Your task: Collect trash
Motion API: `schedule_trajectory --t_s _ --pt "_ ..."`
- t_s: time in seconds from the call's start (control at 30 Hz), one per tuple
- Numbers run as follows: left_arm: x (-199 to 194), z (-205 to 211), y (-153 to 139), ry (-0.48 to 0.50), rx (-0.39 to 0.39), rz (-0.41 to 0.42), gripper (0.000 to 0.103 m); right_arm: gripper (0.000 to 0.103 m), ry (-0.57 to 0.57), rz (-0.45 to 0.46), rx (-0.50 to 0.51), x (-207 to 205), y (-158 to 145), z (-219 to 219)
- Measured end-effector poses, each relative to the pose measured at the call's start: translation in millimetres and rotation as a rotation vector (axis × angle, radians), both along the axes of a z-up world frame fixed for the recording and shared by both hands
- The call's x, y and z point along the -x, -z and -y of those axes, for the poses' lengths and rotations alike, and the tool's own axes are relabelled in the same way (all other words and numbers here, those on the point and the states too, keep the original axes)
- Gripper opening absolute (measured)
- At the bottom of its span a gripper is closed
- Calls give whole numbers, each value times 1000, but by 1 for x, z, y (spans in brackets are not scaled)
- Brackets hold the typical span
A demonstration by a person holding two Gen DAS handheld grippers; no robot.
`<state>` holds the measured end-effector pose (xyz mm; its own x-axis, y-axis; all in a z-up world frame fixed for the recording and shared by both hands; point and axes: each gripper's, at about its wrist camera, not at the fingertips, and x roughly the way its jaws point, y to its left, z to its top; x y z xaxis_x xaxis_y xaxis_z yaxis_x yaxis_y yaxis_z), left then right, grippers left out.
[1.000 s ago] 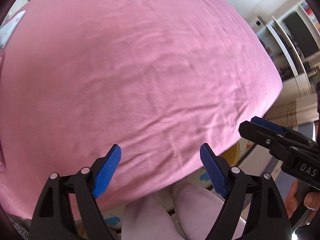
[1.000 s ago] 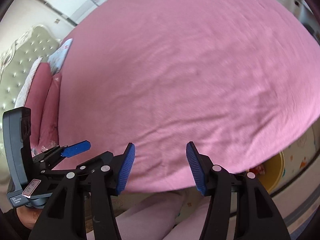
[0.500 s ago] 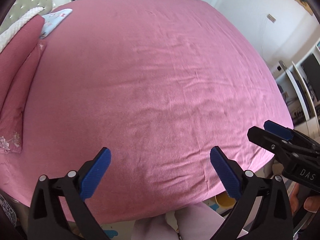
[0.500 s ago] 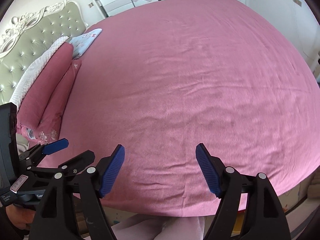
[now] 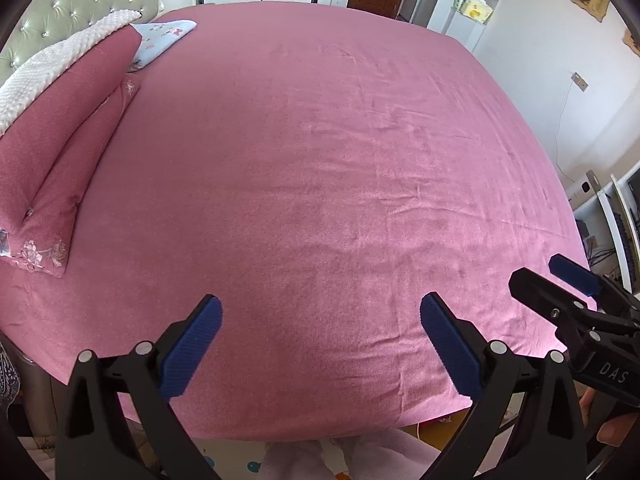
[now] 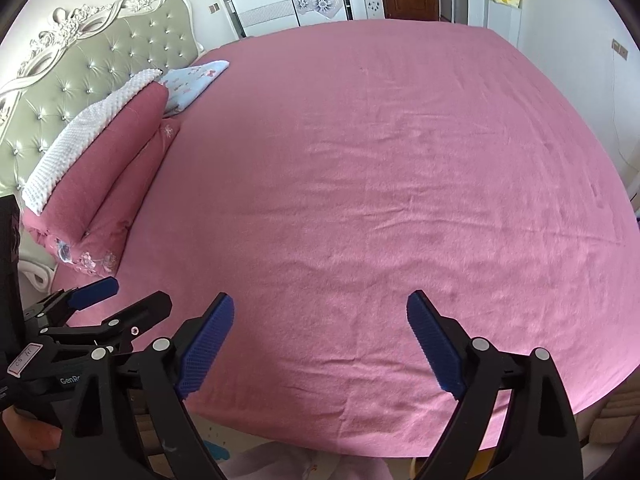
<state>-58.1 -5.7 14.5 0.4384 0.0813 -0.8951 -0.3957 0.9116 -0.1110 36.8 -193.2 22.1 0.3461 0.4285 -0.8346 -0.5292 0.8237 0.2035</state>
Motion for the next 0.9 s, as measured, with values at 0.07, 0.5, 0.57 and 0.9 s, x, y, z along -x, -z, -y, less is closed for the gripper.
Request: schedule_trajectory --t_s 0.07,0.5,0.57,0.9 --pt "-2 3 0 -3 -13 -5 99 86 7 17 3 -3 -2 4" --pt "-3 2 -17 -63 52 107 99 89 28 23 -12 -11 -7 17" --pt "-6 0 -19 -75 58 112 99 89 27 26 -11 -11 -7 19" --pt "-3 -6 -26 -146 -46 90 99 89 50 7 -16 -16 -5 22"
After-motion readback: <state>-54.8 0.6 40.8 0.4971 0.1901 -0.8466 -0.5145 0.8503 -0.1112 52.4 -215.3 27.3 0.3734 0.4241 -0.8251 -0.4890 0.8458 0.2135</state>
